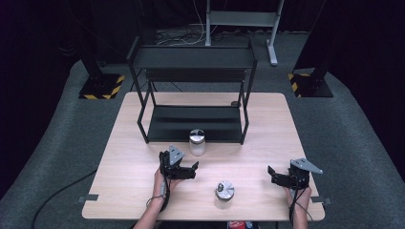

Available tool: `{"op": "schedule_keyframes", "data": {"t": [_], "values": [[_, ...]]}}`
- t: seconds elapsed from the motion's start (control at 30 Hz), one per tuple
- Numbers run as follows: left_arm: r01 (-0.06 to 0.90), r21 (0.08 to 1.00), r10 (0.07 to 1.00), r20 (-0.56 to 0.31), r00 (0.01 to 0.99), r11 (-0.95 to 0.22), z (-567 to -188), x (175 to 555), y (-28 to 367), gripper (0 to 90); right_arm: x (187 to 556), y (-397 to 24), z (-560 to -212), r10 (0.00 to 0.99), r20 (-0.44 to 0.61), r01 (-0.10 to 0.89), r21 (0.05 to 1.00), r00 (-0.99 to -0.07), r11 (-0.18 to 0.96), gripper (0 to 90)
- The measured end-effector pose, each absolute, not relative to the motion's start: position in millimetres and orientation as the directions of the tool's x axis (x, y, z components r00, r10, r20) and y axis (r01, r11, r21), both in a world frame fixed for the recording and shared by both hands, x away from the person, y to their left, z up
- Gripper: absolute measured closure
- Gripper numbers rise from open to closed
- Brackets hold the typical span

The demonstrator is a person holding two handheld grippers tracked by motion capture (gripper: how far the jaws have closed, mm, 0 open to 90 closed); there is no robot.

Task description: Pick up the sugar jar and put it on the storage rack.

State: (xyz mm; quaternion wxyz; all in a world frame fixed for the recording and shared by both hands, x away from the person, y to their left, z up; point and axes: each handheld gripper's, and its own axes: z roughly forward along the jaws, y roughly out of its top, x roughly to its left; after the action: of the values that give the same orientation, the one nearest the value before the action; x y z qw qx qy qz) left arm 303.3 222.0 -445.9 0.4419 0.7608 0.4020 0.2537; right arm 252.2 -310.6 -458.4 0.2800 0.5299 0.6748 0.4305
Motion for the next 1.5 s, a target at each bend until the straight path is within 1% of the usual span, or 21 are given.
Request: {"op": "schedule_keyframes", "data": {"t": [0.3, 0.43, 0.47, 0.6, 1.03, 1.4, 1.47, 1.5], "values": [[0.392, 0.873, 0.826, 0.023, 0.563, -0.291, -443.8, 319.3, 214.1, 0.0, 252.9, -314.5, -459.0, 0.952, 0.097, 0.476, 0.878, -0.289, 0.055, 0.0], [0.398, 0.871, 0.822, 0.013, 0.569, -0.290, -442.0, 330.1, 210.3, 0.0, 252.9, -314.3, -458.9, 0.953, 0.097, 0.476, 0.878, -0.287, 0.054, 0.0], [0.403, 0.872, 0.823, -0.001, 0.568, -0.277, -441.9, 335.9, 208.4, 0.0, 253.2, -314.6, -458.8, 0.953, 0.097, 0.477, 0.877, -0.288, 0.055, 0.0], [0.408, 0.869, 0.821, -0.003, 0.571, -0.280, -441.4, 345.4, 203.7, 0.0, 253.0, -314.3, -458.8, 0.953, 0.098, 0.477, 0.877, -0.287, 0.054, 0.0], [0.420, 0.858, 0.820, 0.001, 0.573, -0.295, -443.2, 366.9, 195.1, 0.0, 253.4, -315.0, -458.9, 0.952, 0.100, 0.478, 0.877, -0.289, 0.053, 0.0], [0.420, 0.854, 0.820, 0.014, 0.572, -0.307, -445.5, 376.0, 188.7, 0.0, 253.5, -317.0, -459.3, 0.950, 0.108, 0.478, 0.877, -0.293, 0.047, 0.0], [0.419, 0.855, 0.819, 0.012, 0.573, -0.306, -446.1, 376.2, 188.2, 2.1, 253.4, -317.2, -459.6, 0.950, 0.110, 0.477, 0.878, -0.292, 0.045, 0.0], [0.413, 0.857, 0.817, 0.017, 0.576, -0.309, -446.9, 375.8, 188.1, 7.4, 253.5, -317.3, -459.7, 0.950, 0.110, 0.476, 0.878, -0.292, 0.045, 0.0]]}}
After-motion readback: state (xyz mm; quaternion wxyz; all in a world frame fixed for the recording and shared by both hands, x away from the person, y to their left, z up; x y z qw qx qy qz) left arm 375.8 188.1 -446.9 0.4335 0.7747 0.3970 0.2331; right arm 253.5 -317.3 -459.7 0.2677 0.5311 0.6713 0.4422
